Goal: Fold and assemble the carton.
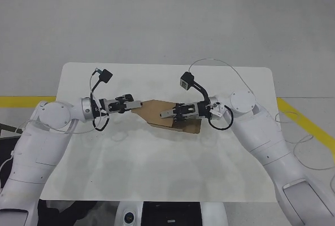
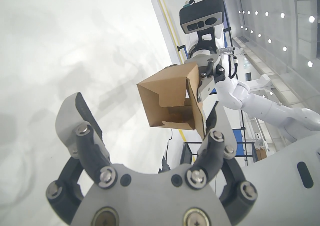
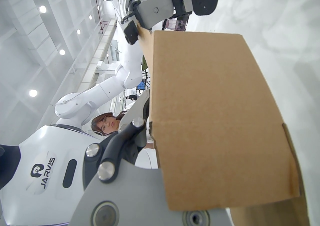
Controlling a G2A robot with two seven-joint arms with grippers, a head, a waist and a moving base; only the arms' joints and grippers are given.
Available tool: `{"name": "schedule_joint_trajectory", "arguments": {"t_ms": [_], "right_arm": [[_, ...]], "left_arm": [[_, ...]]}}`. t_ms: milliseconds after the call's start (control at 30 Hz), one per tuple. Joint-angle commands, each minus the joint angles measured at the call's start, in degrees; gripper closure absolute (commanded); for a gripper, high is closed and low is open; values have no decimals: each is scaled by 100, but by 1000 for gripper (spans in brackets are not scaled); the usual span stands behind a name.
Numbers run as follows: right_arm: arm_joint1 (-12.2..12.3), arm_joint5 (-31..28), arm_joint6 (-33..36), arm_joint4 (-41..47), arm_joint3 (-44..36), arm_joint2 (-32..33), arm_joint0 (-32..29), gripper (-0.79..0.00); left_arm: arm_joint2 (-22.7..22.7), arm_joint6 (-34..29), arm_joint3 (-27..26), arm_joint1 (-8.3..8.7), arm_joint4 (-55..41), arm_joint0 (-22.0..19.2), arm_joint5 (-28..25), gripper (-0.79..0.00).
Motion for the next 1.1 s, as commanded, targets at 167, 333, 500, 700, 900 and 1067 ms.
{"name": "schedule_joint_trajectory", "arguments": {"t_ms": [167,333,500,700,900,1067], "right_arm": [[17,-8,15,41,-100,100,-57,0],[12,-18,-7,124,-149,139,-97,0],[1,-22,-21,198,-167,155,-123,0],[-18,-37,-43,300,-213,172,-141,0],[-33,-57,-34,387,-210,195,-158,0],[-41,-67,-25,399,-214,209,-169,0]], "left_arm": [[-24,24,63,19,138,53,-77,-785],[-31,61,25,31,251,91,-184,-785],[-37,132,-76,39,348,145,-360,-785],[-35,168,-142,49,382,202,-410,-785],[-42,216,-82,50,311,187,-368,-785],[-60,227,10,49,166,144,-292,-785]]}}
